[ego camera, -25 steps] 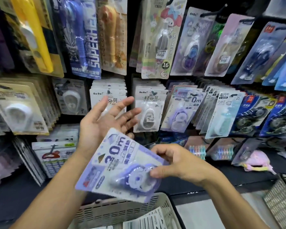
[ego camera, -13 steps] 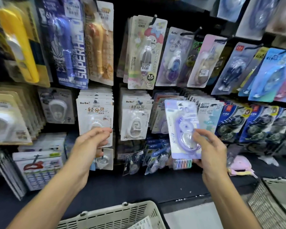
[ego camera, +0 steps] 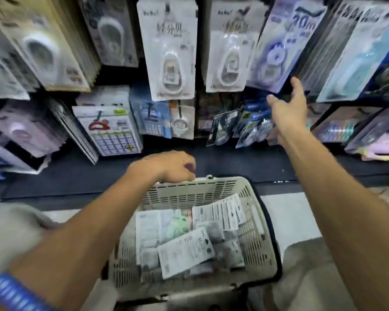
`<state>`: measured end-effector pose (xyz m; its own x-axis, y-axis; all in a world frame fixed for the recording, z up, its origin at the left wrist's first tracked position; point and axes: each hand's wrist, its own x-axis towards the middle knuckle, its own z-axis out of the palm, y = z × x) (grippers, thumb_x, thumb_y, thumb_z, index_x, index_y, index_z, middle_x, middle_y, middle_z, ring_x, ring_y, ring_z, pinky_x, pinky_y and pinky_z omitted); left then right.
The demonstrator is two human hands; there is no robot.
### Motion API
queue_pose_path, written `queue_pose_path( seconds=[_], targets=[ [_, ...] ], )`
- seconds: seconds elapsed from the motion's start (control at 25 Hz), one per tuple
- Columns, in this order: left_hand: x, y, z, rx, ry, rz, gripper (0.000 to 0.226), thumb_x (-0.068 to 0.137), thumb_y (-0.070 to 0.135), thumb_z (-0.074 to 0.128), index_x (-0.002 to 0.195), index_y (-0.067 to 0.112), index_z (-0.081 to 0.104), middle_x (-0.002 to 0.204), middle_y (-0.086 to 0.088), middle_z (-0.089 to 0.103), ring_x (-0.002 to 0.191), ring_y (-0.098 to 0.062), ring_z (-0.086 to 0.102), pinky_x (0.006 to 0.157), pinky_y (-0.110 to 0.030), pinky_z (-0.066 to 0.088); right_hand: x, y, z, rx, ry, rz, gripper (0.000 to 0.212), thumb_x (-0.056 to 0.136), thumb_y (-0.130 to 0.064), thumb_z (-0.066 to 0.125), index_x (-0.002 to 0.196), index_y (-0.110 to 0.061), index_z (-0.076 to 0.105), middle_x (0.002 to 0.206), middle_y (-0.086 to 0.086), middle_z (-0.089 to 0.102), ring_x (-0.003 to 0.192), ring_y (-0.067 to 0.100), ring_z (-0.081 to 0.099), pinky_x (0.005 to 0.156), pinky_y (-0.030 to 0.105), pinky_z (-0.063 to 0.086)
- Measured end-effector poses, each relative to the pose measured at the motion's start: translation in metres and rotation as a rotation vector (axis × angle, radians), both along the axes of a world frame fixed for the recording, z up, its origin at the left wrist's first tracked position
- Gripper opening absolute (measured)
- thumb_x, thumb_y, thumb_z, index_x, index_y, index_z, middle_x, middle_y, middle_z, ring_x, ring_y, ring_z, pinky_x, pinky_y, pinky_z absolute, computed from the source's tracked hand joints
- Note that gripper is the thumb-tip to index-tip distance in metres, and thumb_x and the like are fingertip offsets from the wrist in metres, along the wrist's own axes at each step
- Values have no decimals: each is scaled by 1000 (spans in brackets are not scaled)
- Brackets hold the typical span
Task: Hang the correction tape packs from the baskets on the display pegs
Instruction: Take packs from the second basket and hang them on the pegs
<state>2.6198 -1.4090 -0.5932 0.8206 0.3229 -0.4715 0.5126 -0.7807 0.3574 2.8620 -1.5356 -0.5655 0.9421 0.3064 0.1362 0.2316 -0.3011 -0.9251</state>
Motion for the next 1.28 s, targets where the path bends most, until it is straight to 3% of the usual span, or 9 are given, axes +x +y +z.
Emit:
queue_pose_path(
  seconds=[0.12,0.28,0.48,0.56,0.68,0.88,1.04,1.16,1.28],
  targets=[
    [-30,-22,-89,1,257,-138,36,97,32,58,132,24,59,138,-2,58,121,-26,56,96,-31,46,-71,-22,-110,-73,87,-68,30,93,-6,55,121,-11,64,114,7,67,100,23,62,87,30,48],
    [-92,-44,-189,-214,477,12,41,97,31,61,137,24,56,143,-5,55,122,-25,56,93,-29,44,-144,-73,-224,-821,502,251,13,93,-14,58,94,-7,69,100,12,71,90,27,64,90,37,55],
    [-98,-35,-236,-213,320,253,38,94,28,62,131,27,59,134,-4,64,115,-22,61,90,-29,47,-135,-86,-264,-537,1049,-77,46,91,-22,72,132,-5,59,117,14,67,78,22,60,71,33,46],
    [-85,-38,-248,-241,254,286,57,92,34,65,146,26,47,147,-5,56,127,-25,56,100,-32,47,-133,-78,-278,-425,1133,-201,61,83,-33,80,134,-11,54,108,7,65,88,23,65,85,41,50],
    [-74,-50,-269,-434,287,310,76,89,39,72,156,29,35,155,-2,48,134,-23,53,108,-37,45,-136,-69,-295,-335,1079,-272,47,77,-29,87,112,-15,58,111,0,67,105,23,62,110,39,41],
    [-69,-32,-283,-686,426,253,44,84,-3,66,96,39,78,126,5,70,116,-17,62,102,-33,50,-136,-62,-312,-329,881,-137,51,81,-20,84,126,-9,63,114,-4,71,99,14,62,94,23,38],
    [-70,-22,-271,-905,547,250,32,87,13,57,70,27,81,127,5,71,119,-16,63,104,-36,50,-138,-59,-317,-442,741,16,29,84,-15,81,111,-9,70,101,0,73,89,15,69,82,21,49],
    [-62,-36,-262,-663,179,390,14,88,34,72,98,26,77,113,5,74,107,-16,66,93,-33,51,-148,-51,-299,-568,619,22,10,87,-15,76,81,-13,68,86,-1,75,63,7,64,48,11,45],
    [-43,-57,-242,-191,-126,161,90,73,61,79,149,35,37,146,8,46,130,-14,43,108,-38,37,-150,-39,-257,-653,474,-62,18,87,-20,69,73,-10,63,65,4,67,53,15,62,43,20,42]
  ],
)
